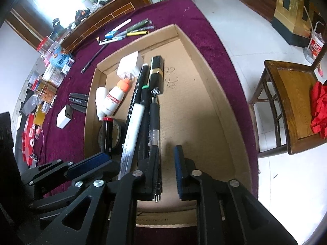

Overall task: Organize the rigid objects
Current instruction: 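Lower and open the left tool in the tray while the right tool releases the pen, then grasp a black marker with teal cap using the right tool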

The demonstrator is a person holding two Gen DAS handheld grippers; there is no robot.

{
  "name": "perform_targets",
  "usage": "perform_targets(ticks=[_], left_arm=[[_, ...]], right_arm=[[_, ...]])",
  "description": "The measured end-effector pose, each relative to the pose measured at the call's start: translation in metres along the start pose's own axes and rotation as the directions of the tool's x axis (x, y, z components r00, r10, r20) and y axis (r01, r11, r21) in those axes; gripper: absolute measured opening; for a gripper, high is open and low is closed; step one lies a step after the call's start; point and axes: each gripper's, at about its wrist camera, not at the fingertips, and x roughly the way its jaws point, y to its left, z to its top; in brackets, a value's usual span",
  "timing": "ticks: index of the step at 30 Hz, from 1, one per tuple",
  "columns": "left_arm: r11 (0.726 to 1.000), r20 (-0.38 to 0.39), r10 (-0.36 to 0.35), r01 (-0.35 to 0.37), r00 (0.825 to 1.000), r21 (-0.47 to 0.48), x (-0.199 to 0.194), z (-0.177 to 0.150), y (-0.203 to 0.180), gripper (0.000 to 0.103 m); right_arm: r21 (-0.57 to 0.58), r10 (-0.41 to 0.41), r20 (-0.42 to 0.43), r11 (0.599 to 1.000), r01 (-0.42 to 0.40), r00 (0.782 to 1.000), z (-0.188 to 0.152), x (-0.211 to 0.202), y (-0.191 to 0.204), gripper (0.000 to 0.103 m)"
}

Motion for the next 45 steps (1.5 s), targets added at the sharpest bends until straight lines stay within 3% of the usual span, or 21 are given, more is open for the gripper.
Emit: perform_targets(ticks=[4, 10, 14, 17, 22, 27, 30, 33, 38, 41, 45], left_arm=[[1.0, 0.059, 0.003, -0.003, 0.998, 0.004, -0.025, -0.003, 0.006, 0.015], [0.997, 0.173, 0.07, -0.065, 0.982, -0.034, -0.074, -0.012, 0.041, 0.015], [0.987, 0.232, 0.142, -0.121, 0.962, -0.102, -0.105, -0.025, 0.077, 0.031], [0.974, 0.249, 0.204, -0.171, 0.947, -0.148, -0.123, -0.039, 0.104, 0.033], [0.94, 0.256, 0.292, -0.228, 0.922, -0.253, -0.153, -0.074, 0.157, 0.033], [0.876, 0.21, 0.377, -0.274, 0.902, -0.397, -0.173, -0.118, 0.216, 0.033], [0.843, 0.181, 0.405, -0.29, 0.896, -0.453, -0.18, -0.141, 0.238, 0.033], [0.828, 0.164, 0.43, -0.315, 0.888, -0.465, -0.187, -0.157, 0.251, 0.033], [0.817, 0.151, 0.453, -0.342, 0.878, -0.464, -0.199, -0.174, 0.268, 0.033], [0.814, 0.146, 0.452, -0.341, 0.88, -0.47, -0.202, -0.178, 0.278, 0.033], [0.822, 0.144, 0.436, -0.328, 0.888, -0.466, -0.201, -0.179, 0.285, 0.033]], right_arm=[[0.011, 0.007, 0.019, 1.0, -0.007, 1.0, 0.006, -0.005, 0.007, 0.016], [-0.022, 0.059, 0.034, 0.998, -0.058, 0.998, 0.017, -0.006, 0.047, 0.016], [-0.082, 0.108, 0.008, 0.991, -0.107, 0.994, 0.022, 0.004, 0.089, 0.029], [-0.143, 0.146, -0.023, 0.979, -0.148, 0.989, 0.023, 0.017, 0.127, 0.03], [-0.25, 0.185, -0.108, 0.946, -0.207, 0.977, 0.023, 0.048, 0.196, 0.03], [-0.345, 0.189, -0.159, 0.909, -0.234, 0.969, 0.033, 0.079, 0.259, 0.031], [-0.383, 0.173, -0.149, 0.898, -0.218, 0.974, 0.043, 0.099, 0.291, 0.034], [-0.426, 0.144, -0.156, 0.883, -0.198, 0.977, 0.057, 0.125, 0.317, 0.039], [-0.43, 0.032, -0.192, 0.896, -0.113, 0.981, 0.078, 0.174, 0.322, 0.041], [-0.364, 0.046, -0.238, 0.922, -0.133, 0.97, 0.085, 0.192, 0.309, 0.041], [-0.295, 0.086, -0.269, 0.941, -0.167, 0.959, 0.069, 0.19, 0.297, 0.042]])
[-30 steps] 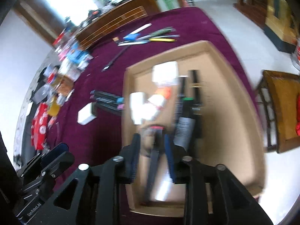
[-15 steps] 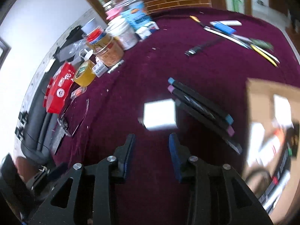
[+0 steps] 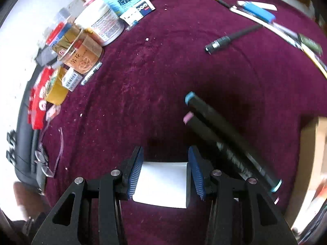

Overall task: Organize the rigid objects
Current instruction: 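Grasp a black marker with teal cap using the right tool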

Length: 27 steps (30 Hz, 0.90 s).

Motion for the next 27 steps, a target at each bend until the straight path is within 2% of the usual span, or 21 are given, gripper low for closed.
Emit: perform_targets(ticks=[3, 5, 7, 9, 10, 13, 16, 19, 24, 27], left_arm=[[1.0, -0.011, -0.023, 0.023, 1.0, 0.008, 0.007, 0.004, -0.003, 0.033], [0.999, -0.017, -0.039, 0.04, 0.999, 0.014, 0.011, 0.007, -0.006, 0.033], [0.998, -0.027, -0.06, 0.06, 0.998, 0.027, 0.016, 0.01, -0.013, 0.033], [0.997, -0.032, -0.072, 0.073, 0.997, 0.039, 0.018, 0.012, -0.019, 0.033], [0.996, -0.034, -0.078, 0.079, 0.996, 0.046, 0.019, 0.012, -0.022, 0.033], [0.994, -0.043, -0.093, 0.096, 0.995, 0.06, 0.021, 0.013, -0.031, 0.033], [0.992, -0.055, -0.098, 0.102, 0.994, 0.079, 0.023, 0.01, -0.039, 0.033], [0.992, -0.067, -0.095, 0.1, 0.993, 0.081, 0.024, 0.007, -0.041, 0.033], [0.994, -0.084, -0.082, 0.088, 0.993, 0.072, 0.023, -0.001, -0.041, 0.033], [0.994, -0.094, -0.073, 0.079, 0.993, 0.069, 0.023, -0.006, -0.04, 0.033]], right_arm=[[0.016, 0.07, -0.036, 0.997, -0.069, 0.997, -0.03, -0.003, 0.01, 0.043], [0.022, 0.152, -0.098, 0.988, -0.15, 0.984, -0.054, -0.004, 0.021, 0.043], [0.03, 0.241, -0.114, 0.97, -0.239, 0.964, -0.07, -0.011, 0.027, 0.043], [-0.005, 0.181, -0.047, 0.983, -0.182, 0.982, -0.067, -0.03, 0.02, 0.043], [-0.017, 0.11, 0.012, 0.994, -0.11, 0.994, -0.06, -0.041, 0.009, 0.043], [0.035, -0.029, 0.077, 0.999, 0.026, 0.997, -0.043, -0.058, -0.031, 0.043], [0.067, -0.068, 0.09, 0.996, 0.063, 0.994, -0.035, -0.058, -0.057, 0.043], [0.113, -0.043, 0.12, 0.993, 0.03, 0.992, -0.03, -0.055, -0.075, 0.043], [0.126, -0.051, 0.17, 0.992, 0.03, 0.984, -0.012, -0.05, -0.077, 0.043], [0.139, -0.055, 0.162, 0.99, 0.032, 0.985, -0.002, -0.04, -0.084, 0.041]])
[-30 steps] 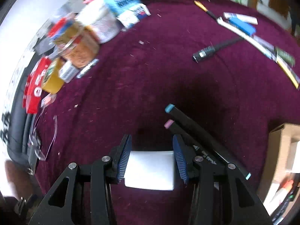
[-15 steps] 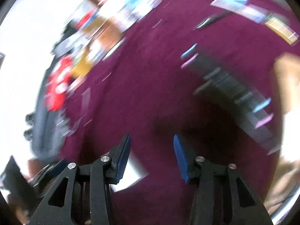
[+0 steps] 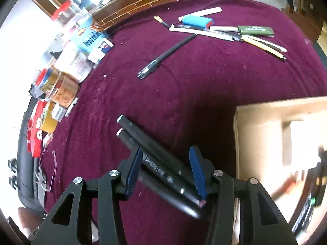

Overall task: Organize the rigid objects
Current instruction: 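Grasp a black marker with teal cap using the right tool, then grasp the white charger block with the left tool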

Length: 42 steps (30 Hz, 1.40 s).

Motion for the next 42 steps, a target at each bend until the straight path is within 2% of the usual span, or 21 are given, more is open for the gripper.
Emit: perform_targets(ticks=[2, 4, 6, 7, 9, 12, 15, 17, 20, 27, 30, 33, 39, 42], left_arm=[[1.0, 0.0, 0.006, -0.006, 1.0, 0.0, -0.002, -0.002, 0.001, 0.033], [1.0, 0.009, 0.013, -0.013, 1.0, -0.006, -0.006, -0.003, 0.004, 0.033], [1.0, 0.013, 0.018, -0.017, 1.0, -0.024, -0.007, -0.002, 0.008, 0.033], [0.999, 0.015, 0.019, -0.018, 1.0, -0.031, -0.008, -0.002, 0.01, 0.033], [0.999, 0.02, 0.02, -0.019, 1.0, -0.042, -0.009, -0.001, 0.011, 0.033], [0.999, 0.023, 0.017, -0.016, 1.0, -0.04, -0.009, 0.0, 0.008, 0.033], [0.999, 0.013, 0.01, -0.01, 1.0, -0.031, -0.006, 0.0, 0.003, 0.033], [1.0, 0.01, 0.005, -0.005, 1.0, -0.021, -0.005, -0.001, -0.002, 0.033], [1.0, 0.008, 0.002, -0.002, 1.0, 0.0, -0.004, -0.002, -0.008, 0.033], [1.0, 0.012, 0.006, -0.006, 1.0, -0.007, -0.006, -0.003, -0.006, 0.033], [1.0, 0.006, 0.008, -0.008, 1.0, -0.014, -0.006, -0.004, -0.003, 0.033], [1.0, 0.003, 0.004, -0.004, 1.0, -0.015, -0.007, -0.005, -0.003, 0.033], [0.998, -0.046, -0.06, 0.059, 0.997, -0.028, 0.001, 0.003, -0.011, 0.035], [0.99, -0.083, -0.127, 0.12, 0.988, -0.077, 0.009, 0.008, -0.016, 0.051]], right_arm=[[0.006, 0.019, -0.011, 1.0, -0.019, 1.0, -0.003, -0.001, 0.003, 0.047], [0.003, 0.012, -0.015, 1.0, -0.012, 1.0, -0.012, -0.004, 0.007, 0.048], [0.028, 0.07, -0.067, 0.997, -0.068, 0.995, -0.025, -0.001, 0.013, 0.048], [0.039, 0.121, -0.107, 0.992, -0.117, 0.987, -0.034, 0.001, 0.017, 0.047], [0.027, 0.159, -0.163, 0.987, -0.156, 0.974, -0.048, 0.004, 0.029, 0.047], [0.014, 0.247, -0.202, 0.968, -0.249, 0.948, -0.06, -0.001, 0.045, 0.047], [-0.047, 0.141, -0.131, 0.988, -0.148, 0.981, -0.052, -0.015, 0.046, 0.047], [-0.06, 0.081, -0.103, 0.994, -0.087, 0.991, -0.043, -0.016, 0.041, 0.047], [-0.061, 0.056, -0.108, 0.996, -0.063, 0.993, -0.039, -0.011, 0.039, 0.038], [-0.113, -0.006, -0.124, 0.994, -0.008, 0.992, -0.043, 0.006, 0.052, 0.027], [-0.149, -0.07, -0.105, 0.987, 0.054, 0.992, -0.044, 0.013, 0.057, 0.026], [-0.208, -0.151, -0.086, 0.969, 0.13, 0.985, -0.046, 0.014, 0.064, 0.015], [-0.186, -0.136, -0.094, 0.975, 0.117, 0.986, -0.074, -0.005, 0.045, 0.013], [-0.19, -0.112, -0.109, 0.978, 0.09, 0.988, -0.102, -0.018, 0.039, 0.013]])
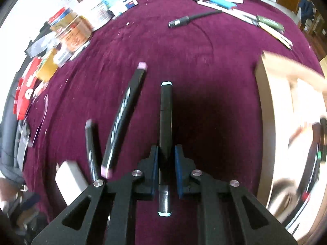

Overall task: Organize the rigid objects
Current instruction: 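Grasp the white charger block with the left tool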

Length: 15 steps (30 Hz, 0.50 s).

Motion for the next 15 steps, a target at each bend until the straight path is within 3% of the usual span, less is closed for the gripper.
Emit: perform_targets(ticks=[5, 11, 15], left_arm=[[0.988, -0.069, -0.089, 0.08, 0.994, -0.131, 0.018, 0.017, -0.007, 0.064], [0.953, -0.116, -0.056, 0.018, 0.992, -0.303, 0.04, 0.031, -0.009, 0.07], [0.935, -0.156, 0.004, -0.059, 0.988, -0.35, 0.058, 0.033, -0.012, 0.07]], right_arm=[[-0.029, 0.03, -0.005, 0.999, -0.03, 1.0, -0.044, -0.013, 0.002, 0.013], [-0.045, 0.062, -0.002, 0.997, -0.062, 0.998, -0.071, -0.023, -0.008, 0.014], [-0.054, 0.078, -0.002, 0.996, -0.078, 0.997, -0.082, -0.027, -0.016, 0.014]])
